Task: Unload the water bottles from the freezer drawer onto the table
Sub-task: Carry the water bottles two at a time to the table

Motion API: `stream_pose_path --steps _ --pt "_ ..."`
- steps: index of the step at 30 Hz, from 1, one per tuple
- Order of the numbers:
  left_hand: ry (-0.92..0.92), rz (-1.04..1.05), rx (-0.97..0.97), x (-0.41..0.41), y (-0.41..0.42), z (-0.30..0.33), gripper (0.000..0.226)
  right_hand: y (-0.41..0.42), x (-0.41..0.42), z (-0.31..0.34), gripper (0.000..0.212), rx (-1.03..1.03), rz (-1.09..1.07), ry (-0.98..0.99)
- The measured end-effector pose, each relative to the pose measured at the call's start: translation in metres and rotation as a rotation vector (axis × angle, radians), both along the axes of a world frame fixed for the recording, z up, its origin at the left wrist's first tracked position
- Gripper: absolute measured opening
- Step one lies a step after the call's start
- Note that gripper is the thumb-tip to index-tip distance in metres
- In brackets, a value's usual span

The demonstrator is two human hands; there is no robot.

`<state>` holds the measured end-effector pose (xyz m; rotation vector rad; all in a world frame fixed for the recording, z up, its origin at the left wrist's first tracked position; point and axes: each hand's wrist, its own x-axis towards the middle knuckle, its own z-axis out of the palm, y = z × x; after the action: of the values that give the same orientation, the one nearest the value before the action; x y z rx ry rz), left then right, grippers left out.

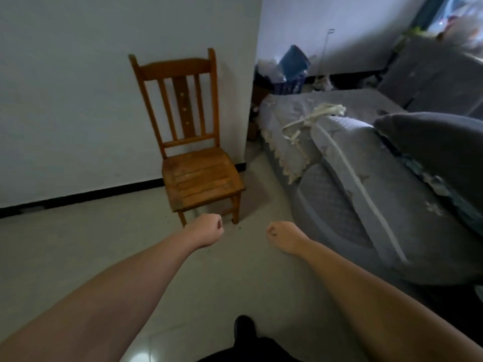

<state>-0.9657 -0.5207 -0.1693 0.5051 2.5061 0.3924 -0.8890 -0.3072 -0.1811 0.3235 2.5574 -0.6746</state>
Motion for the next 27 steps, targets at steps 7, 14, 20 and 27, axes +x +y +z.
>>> stream_pose_path --steps 7,14,20,27 --pt "-0.008 0.361 0.028 -0.045 -0.067 0.001 0.023 -0.067 -0.125 -0.001 0.023 -0.049 0.306 -0.037" --pt "-0.01 0.668 -0.033 -0.07 -0.187 -0.009 0.027 -0.2 -0.203 0.005 0.026 -0.059 0.65 -0.02" --pt "-0.012 0.727 -0.05 -0.112 -0.298 -0.013 0.03 -0.32 -0.257 0.009 0.035 -0.005 0.745 -0.001" --pt "0.074 0.862 -0.052 -0.153 -0.455 0.016 0.03 -0.472 -0.319 0.02 0.035 0.004 0.807 0.023"
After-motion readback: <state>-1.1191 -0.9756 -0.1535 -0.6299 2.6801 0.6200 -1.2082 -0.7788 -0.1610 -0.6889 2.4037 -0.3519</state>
